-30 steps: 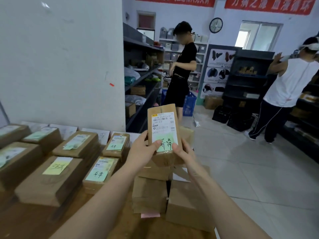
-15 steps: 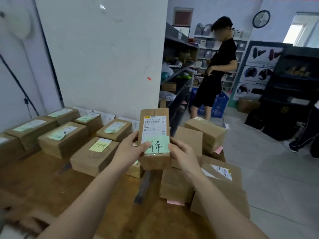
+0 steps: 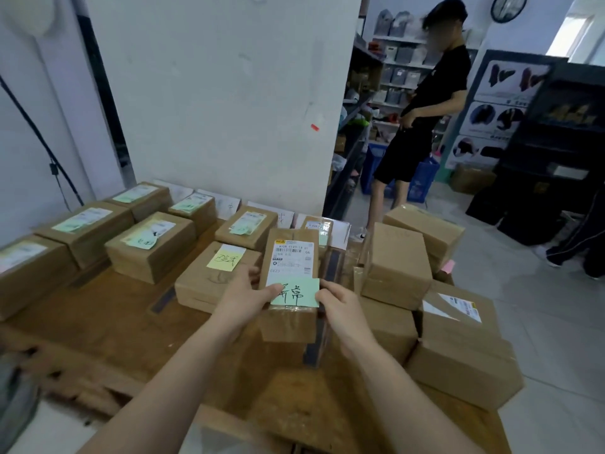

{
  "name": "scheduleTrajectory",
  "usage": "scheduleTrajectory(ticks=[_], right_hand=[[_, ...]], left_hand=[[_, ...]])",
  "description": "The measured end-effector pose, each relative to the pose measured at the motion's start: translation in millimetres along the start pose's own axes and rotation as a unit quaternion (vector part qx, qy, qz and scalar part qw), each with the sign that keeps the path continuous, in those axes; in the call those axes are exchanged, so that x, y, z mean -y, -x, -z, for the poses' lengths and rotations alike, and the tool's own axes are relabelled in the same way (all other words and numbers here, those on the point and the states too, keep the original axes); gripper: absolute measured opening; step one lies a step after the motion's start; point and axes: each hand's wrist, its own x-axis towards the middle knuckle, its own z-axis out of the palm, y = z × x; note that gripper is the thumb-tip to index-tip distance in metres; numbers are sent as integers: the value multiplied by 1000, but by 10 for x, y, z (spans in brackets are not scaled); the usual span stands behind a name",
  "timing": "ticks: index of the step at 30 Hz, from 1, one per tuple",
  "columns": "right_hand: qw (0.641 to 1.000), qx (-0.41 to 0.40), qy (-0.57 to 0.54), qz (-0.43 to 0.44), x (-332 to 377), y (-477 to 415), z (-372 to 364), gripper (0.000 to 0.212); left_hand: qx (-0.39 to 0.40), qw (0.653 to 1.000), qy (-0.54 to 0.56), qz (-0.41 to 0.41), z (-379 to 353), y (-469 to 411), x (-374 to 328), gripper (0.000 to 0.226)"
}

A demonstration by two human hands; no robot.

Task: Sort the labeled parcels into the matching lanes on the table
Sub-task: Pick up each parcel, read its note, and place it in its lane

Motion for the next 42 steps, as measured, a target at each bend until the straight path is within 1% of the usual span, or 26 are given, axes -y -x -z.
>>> scheduleTrajectory(ticks=[4,7,12,16,22,27,30,33,36,40,42], right_hand=[[999,-18,29,-31,-173,67,-222,19],[996,-27,48,-69,-305,79,-327,26],[989,-34,50,-136,-549,35,-462,26],[984,-41,64,-162,-734,-17,-550,28],[979,-37,81,-185,-889,-126,-644,35],[978,-38,105,-174,-926,-204,-650,39],[977,-31,132,-164,-913,-219,-631,42],[978,-33,157,-135,-803,-207,-584,43],[977,-48,187,-89,-620,-201,-481,47],[962,-84,261,-9,-409,-241,-222,48],[951,-101,291,25,-312,-284,-20,48]], left_hand=[[32,999,-41,8,65,-34,244,59],[53,996,-71,22,70,-88,434,57],[94,988,-112,43,65,-170,702,52],[118,981,-143,59,35,-247,847,48],[143,969,-195,48,-15,-377,991,43],[146,963,-222,35,-50,-471,1030,48],[150,961,-231,15,-66,-513,1062,42],[143,954,-260,-33,-80,-553,995,39],[124,944,-291,-97,-129,-597,812,49],[112,918,-340,-172,-334,-626,405,58],[111,906,-355,-204,-485,-633,181,59]])
